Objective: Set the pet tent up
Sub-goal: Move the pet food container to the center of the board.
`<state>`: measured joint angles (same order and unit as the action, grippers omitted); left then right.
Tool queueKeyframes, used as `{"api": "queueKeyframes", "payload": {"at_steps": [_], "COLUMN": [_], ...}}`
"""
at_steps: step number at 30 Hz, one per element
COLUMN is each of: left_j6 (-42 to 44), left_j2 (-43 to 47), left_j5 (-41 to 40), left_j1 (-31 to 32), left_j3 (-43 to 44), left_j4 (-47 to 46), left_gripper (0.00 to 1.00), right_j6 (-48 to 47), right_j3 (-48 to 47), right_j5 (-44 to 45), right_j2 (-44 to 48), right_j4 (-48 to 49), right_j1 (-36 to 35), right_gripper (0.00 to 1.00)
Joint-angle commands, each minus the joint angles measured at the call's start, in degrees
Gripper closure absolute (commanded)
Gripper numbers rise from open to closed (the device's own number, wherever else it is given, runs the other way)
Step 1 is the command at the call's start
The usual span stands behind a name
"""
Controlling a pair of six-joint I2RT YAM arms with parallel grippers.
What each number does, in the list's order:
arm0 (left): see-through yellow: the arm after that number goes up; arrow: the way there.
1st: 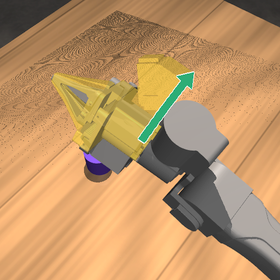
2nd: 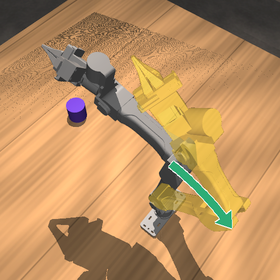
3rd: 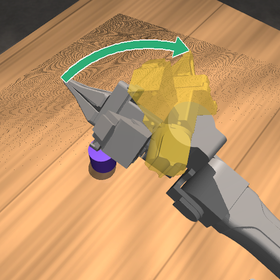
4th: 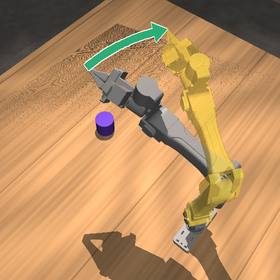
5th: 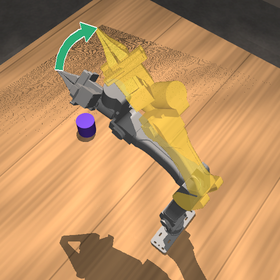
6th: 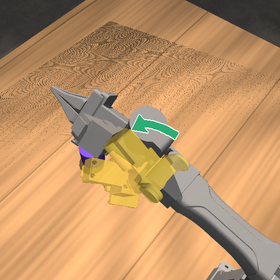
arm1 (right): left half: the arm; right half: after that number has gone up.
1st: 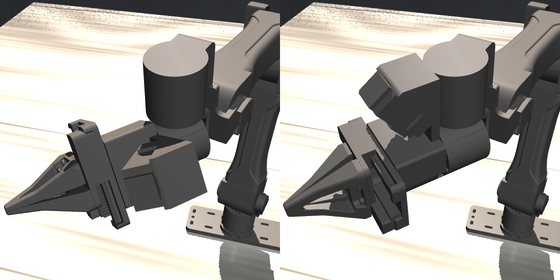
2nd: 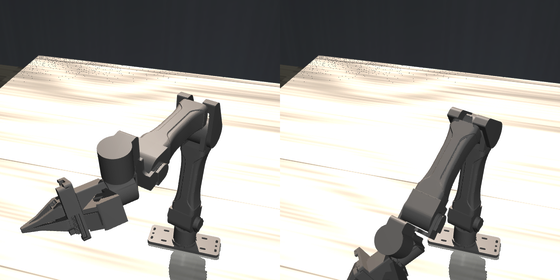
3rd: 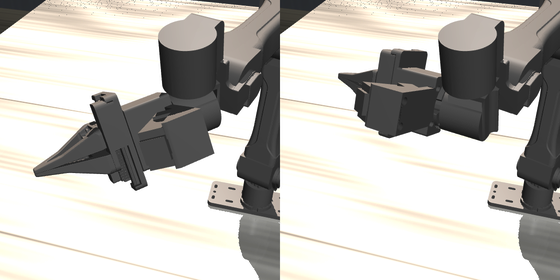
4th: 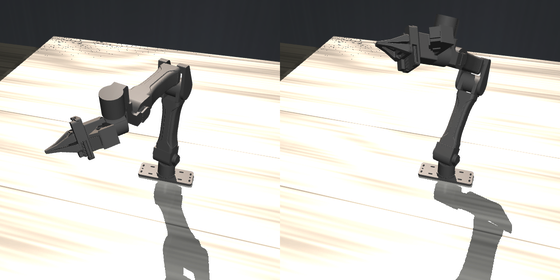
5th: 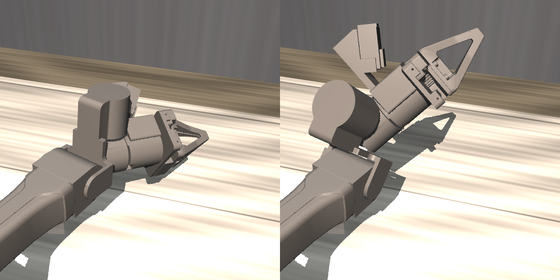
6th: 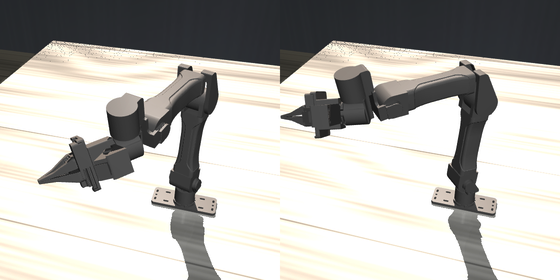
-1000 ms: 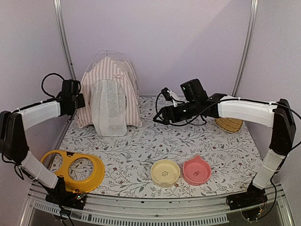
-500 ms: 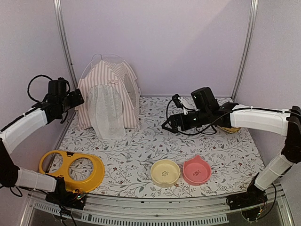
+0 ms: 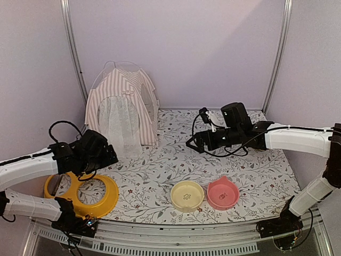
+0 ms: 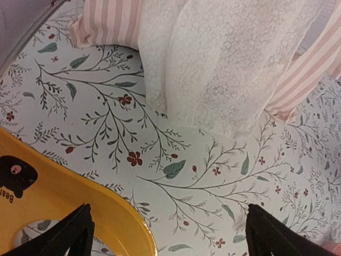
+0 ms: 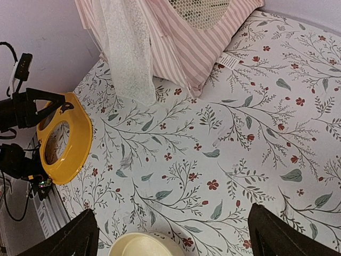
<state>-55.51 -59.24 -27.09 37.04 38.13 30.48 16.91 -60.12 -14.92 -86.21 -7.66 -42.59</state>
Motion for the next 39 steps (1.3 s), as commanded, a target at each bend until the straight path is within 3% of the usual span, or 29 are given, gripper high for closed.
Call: {"api": "queueKeyframes", "payload": {"at_steps": [1, 3, 7, 13, 22, 25, 28, 32, 36, 39], "left_j6": [-20.85, -28.28, -35.4, -38.69, -19.2, -11.9, -5.97, -4.33, -1.78, 0.53], "left_j2": [-3.11, -5.47, -10.98, -15.98, -20.5, -27.13, -36.59, -48.68, -57.17, -55.98], "left_j5": [-6.99, -7.3, -5.15, -3.73, 6.39, 8.99, 12.36, 20.62, 23.66, 22.42], "left_j1": [11.82, 15.8, 20.91, 23.21, 18.59, 17.6, 17.04, 16.31, 16.23, 16.24], "left_j3": [-0.57, -0.52, -0.18, -0.37, -4.1, 2.02, 12.72, 26.98, 39.72, 40.09], "left_j4": [12.31, 16.5, 19.06, 16.55, -17.58, -26.74, -29.63, -36.26, -32.66, -32.35], "left_gripper": [0.01, 0.0, 0.01, 0.0, 0.01, 0.01, 0.01, 0.01, 0.01, 0.01], "right_j6": [-0.18, -0.13, 0.13, 0.35, 1.04, 2.42, 4.37, 6.13, 6.97, 7.67], "right_j3": [1.8, 2.43, 3.16, 3.35, 3.57, 4.43, 6.44, 8.7, 10.32, 11.67], "right_j5": [1.24, 1.29, 1.51, 1.52, 4.28, 6.75, 8.1, 9.43, 10.16, 10.64], "right_j2": [1.74, 1.91, 2.27, 2.18, 3.91, 5.48, 7.51, 11.24, 14.67, 16.32], "right_j4": [1.81, 2.02, 2.15, 1.94, 0.64, -0.43, -0.8, -2.33, -3.9, -4.81], "right_j1": [0.29, 0.31, 0.36, 0.48, 0.6, 1.08, 2.0, 3.07, 3.39, 3.47], "right_gripper": [0.01, 0.01, 0.01, 0.01, 0.01, 0.01, 0.01, 0.01, 0.01, 0.01]}}
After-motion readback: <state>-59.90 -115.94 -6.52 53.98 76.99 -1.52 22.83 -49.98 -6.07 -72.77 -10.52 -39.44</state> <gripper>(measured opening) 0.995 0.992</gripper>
